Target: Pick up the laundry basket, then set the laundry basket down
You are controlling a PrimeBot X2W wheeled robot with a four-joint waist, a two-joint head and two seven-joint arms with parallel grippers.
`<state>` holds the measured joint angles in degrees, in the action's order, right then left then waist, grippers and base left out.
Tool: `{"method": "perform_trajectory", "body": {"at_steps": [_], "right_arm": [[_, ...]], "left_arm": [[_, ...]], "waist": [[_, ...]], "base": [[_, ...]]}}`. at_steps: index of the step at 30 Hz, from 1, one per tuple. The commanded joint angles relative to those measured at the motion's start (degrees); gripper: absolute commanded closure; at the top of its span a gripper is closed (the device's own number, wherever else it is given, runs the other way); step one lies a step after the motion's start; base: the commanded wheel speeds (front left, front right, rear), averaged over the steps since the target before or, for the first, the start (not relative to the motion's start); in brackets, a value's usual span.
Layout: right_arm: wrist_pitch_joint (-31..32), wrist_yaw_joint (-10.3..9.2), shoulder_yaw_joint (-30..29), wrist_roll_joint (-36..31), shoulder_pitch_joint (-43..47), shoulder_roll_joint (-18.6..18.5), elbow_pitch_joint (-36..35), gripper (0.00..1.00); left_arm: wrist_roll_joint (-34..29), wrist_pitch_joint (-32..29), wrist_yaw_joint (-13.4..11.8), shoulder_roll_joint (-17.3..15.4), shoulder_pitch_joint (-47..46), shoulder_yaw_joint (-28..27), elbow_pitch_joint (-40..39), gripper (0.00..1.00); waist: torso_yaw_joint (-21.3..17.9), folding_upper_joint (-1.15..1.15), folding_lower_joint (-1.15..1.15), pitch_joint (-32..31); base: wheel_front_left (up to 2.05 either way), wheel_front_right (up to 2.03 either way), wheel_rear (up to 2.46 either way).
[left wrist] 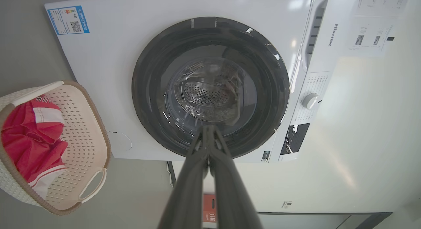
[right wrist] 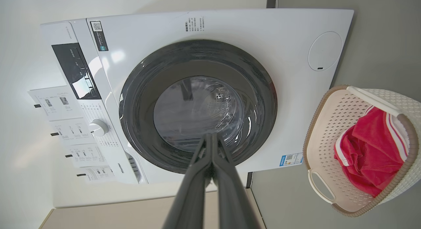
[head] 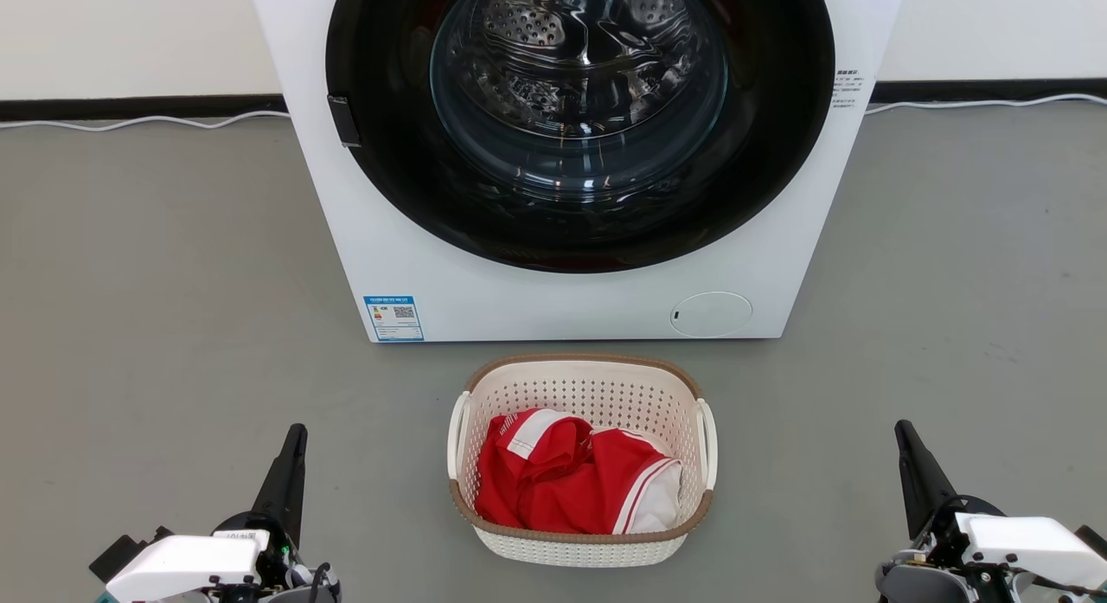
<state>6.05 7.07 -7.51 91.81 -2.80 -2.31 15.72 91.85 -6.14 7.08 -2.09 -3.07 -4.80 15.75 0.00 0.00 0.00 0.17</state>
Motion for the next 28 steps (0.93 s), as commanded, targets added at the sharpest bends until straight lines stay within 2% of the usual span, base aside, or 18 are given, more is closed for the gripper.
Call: {"method": "perform_trajectory", "body": {"at_steps": [1, 28], "right_arm": [[0.4, 0.42, 1.0, 0.4, -3.4, -0.6, -1.7, 1.0], [0.4, 0.42, 1.0, 0.4, -3.4, -0.6, -1.7, 1.0]], "left_arm": [[0.3, -0.4, 0.4, -0.8, -3.1, -1.7, -1.7, 1.0], [0.3, -0.3, 0.4, -0.8, -3.1, -1.7, -1.7, 1.0]], "waist": [[0.0, 0.0, 0.0, 0.0], [0.0, 0.0, 0.0, 0.0]], "base": [[0.0, 0.0, 0.0], [0.0, 0.0, 0.0]]}}
